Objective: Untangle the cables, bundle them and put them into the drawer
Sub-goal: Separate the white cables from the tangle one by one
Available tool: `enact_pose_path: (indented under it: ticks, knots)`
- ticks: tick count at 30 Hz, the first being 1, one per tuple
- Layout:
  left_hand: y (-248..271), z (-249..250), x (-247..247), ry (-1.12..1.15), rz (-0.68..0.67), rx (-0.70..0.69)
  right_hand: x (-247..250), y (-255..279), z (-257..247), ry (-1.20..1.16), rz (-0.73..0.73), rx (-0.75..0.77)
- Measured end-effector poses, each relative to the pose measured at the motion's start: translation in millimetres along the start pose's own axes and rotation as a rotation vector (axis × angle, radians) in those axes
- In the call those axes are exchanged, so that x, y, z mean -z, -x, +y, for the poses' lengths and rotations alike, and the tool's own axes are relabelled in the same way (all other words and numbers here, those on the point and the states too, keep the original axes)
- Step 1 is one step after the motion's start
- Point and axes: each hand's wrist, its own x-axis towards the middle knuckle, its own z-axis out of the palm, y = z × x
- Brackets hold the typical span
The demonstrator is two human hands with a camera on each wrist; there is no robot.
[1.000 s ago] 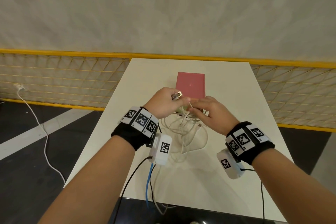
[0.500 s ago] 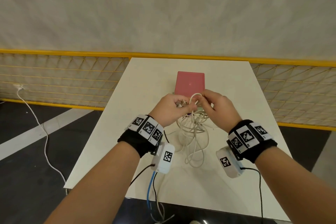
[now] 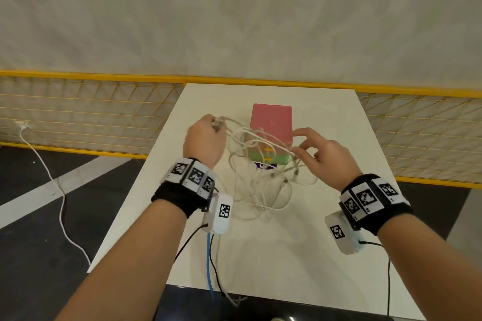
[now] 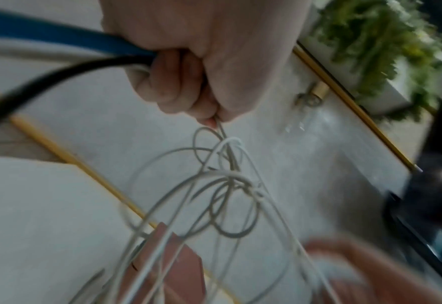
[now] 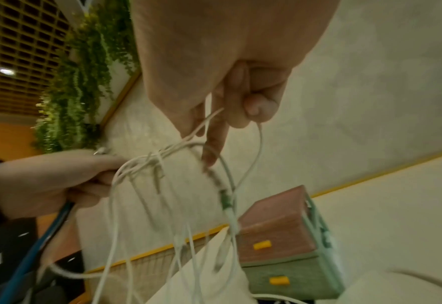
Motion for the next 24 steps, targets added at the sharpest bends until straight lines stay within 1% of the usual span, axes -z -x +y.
enact_pose_path:
  ticks: [1, 2, 3, 5, 7, 9, 10, 11, 12, 14, 16, 20, 23, 24]
  knots:
    - [-4.3, -5.4, 5.6, 0.015, 0.023, 0.045, 1.5, 2.7, 7.7, -0.003, 0.001, -0.032]
    - [-7.7, -9.6, 10.9, 0.033, 0.014, 0.053, 2.1, 5.3, 14.7, -0.008, -0.003, -0.063]
    - [-9.9, -12.8, 14.8, 0.057, -0.034, 0.031, 1.6, 7.3, 20.2, -0.01, -0.017, -0.087]
    - [-9.3, -11.4, 17.8, 0.117, -0.192, -0.07, -2.3, 6.6, 23.9, -0.013, -0.03, -0.096]
    - [-5.0, -4.3, 14.7, 0.121, -0.313, -0.169, -7.6, -0.3, 15.4, -0.073, 0.018, -0.045]
    - [-0.8, 4.8, 8.5, 0.101, -0.386, -0.246, -12.2, -11.8, -4.7, -0.198, 0.086, 0.026]
    - [1.0, 9.4, 5.3, 0.103, -0.415, -0.28, -13.5, -18.1, -17.9, -0.282, 0.08, 0.045]
    - [2.7, 13.3, 2.9, 0.113, -0.435, -0.303, -15.0, -23.6, -31.1, -0.359, 0.042, 0.049]
    - [3.8, 17.0, 1.9, 0.123, -0.442, -0.317, -18.4, -28.5, -42.1, -0.407, -0.001, 0.056]
    - [3.4, 20.2, 4.0, 0.121, -0.42, -0.327, -24.3, -35.9, -52.7, -0.383, -0.046, 0.063]
    - [2.6, 18.4, 9.3, 0.079, -0.403, -0.308, -25.1, -40.2, -50.6, -0.314, -0.033, 0.044]
    - [6.5, 13.0, 7.9, 0.041, -0.415, -0.253, -22.1, -45.1, -43.8, -0.177, 0.012, 0.015]
    - [7.2, 10.4, 4.4, 0.135, -0.349, -0.188, -21.5, -45.0, -49.4, -0.218, 0.039, 0.008]
    - [7.0, 8.1, 3.7, 0.191, -0.361, -0.159, -18.8, -45.8, -49.6, -0.273, 0.062, -0.008]
